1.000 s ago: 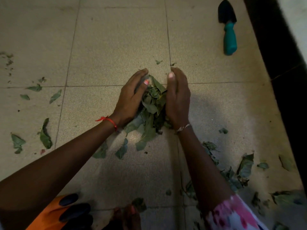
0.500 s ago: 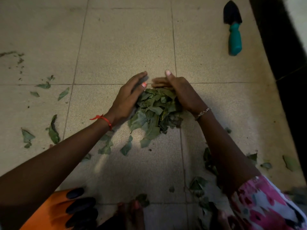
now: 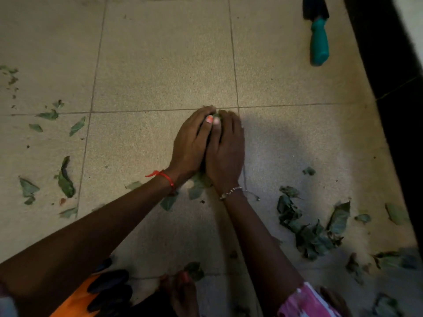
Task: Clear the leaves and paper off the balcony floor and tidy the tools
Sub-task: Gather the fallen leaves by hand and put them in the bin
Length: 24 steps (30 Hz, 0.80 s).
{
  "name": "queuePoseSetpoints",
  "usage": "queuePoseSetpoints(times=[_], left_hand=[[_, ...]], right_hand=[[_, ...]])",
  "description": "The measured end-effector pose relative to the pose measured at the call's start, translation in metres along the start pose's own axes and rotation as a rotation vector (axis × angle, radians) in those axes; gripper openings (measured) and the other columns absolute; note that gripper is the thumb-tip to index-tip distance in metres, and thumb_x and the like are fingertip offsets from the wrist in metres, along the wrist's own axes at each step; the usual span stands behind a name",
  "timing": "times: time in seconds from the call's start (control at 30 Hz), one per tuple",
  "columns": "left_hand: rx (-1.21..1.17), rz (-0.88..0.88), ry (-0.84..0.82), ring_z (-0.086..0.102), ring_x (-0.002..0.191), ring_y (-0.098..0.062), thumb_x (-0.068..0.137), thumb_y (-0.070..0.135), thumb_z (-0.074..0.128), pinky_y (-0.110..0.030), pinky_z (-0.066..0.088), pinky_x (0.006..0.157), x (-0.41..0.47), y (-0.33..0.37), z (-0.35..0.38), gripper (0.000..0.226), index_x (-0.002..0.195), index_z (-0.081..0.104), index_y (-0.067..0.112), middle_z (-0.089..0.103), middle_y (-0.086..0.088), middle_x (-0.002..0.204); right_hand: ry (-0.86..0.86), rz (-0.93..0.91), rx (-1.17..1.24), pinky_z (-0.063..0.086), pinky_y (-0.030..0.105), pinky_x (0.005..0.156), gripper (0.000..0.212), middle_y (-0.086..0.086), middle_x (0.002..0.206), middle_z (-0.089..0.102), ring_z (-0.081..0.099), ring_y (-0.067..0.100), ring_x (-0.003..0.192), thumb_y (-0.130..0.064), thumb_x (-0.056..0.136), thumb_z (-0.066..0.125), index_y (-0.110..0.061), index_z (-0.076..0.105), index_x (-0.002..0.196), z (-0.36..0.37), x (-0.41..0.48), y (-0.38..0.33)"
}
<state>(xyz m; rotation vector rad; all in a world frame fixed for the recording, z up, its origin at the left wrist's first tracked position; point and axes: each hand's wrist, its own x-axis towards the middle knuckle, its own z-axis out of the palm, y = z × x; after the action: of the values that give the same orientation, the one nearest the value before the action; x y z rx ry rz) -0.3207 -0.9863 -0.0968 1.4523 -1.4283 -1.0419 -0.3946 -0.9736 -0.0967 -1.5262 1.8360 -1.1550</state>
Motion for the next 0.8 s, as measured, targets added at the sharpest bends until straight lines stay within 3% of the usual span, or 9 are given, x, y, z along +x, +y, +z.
queuePoseSetpoints(times=[0.13,0.3,0.4,0.53,0.67,0.8], left_hand=[[-0.391,-0.119,0.107,0.06,0.101,-0.006,0.096,0.023,0.035,-0.02,0.047,0.09,0.004,0.014,0.006,0.035,0.113,0.057,0.002,0.062,-0.005,0.108],[-0.814,-0.285,0.145,0.06,0.084,-0.007,0.1,0.009,0.028,-0.015,0.051,0.076,0.007,0.029,-0.005,0.026,0.098,0.054,0.005,0.058,-0.004,0.093],[-0.837,-0.322,0.149,0.06,0.079,-0.004,0.1,0.011,0.032,-0.014,0.05,0.073,0.007,0.033,-0.005,0.024,0.095,0.056,0.01,0.059,0.0,0.09],[-0.858,-0.366,0.182,0.063,0.083,-0.006,0.098,0.009,0.038,-0.016,0.051,0.073,0.017,0.035,-0.003,0.022,0.098,0.06,0.013,0.063,0.0,0.091],[-0.901,-0.404,0.208,0.063,0.083,-0.003,0.097,0.014,0.04,-0.016,0.051,0.076,0.033,0.035,-0.009,0.021,0.099,0.061,0.016,0.063,0.004,0.094],[-1.1,-0.518,0.209,0.062,0.085,-0.013,0.093,0.024,0.049,-0.04,0.033,0.109,0.046,0.06,-0.013,0.02,0.094,0.067,0.016,0.065,0.002,0.091]], right_hand=[[0.081,0.155,0.401,0.048,0.024,0.087,0.037,0.004,0.11,0.064,0.059,0.011,0.1,-0.029,0.097,0.036,-0.007,0.06,0.114,0.015,0.001,-0.022],[0.011,0.479,0.87,0.052,0.03,0.085,0.027,0.013,0.109,0.066,0.062,0.022,0.103,-0.015,0.097,0.045,0.0,0.064,0.111,0.022,0.008,-0.034],[-0.01,0.542,0.982,0.052,0.024,0.081,0.023,0.012,0.104,0.067,0.063,0.018,0.097,-0.006,0.094,0.049,0.005,0.064,0.107,0.018,0.01,-0.037],[-0.028,0.562,1.032,0.052,0.02,0.079,0.023,0.013,0.103,0.067,0.063,0.015,0.096,-0.002,0.091,0.051,0.007,0.064,0.107,0.015,0.019,-0.037],[-0.065,0.591,1.067,0.052,0.027,0.087,0.024,0.016,0.11,0.067,0.063,0.022,0.104,-0.003,0.091,0.051,0.005,0.065,0.11,0.022,0.034,-0.043],[-0.102,0.628,0.999,0.052,0.034,0.084,0.032,0.013,0.1,0.068,0.064,0.023,0.096,-0.021,0.097,0.049,0.005,0.066,0.107,0.014,0.056,-0.068]])
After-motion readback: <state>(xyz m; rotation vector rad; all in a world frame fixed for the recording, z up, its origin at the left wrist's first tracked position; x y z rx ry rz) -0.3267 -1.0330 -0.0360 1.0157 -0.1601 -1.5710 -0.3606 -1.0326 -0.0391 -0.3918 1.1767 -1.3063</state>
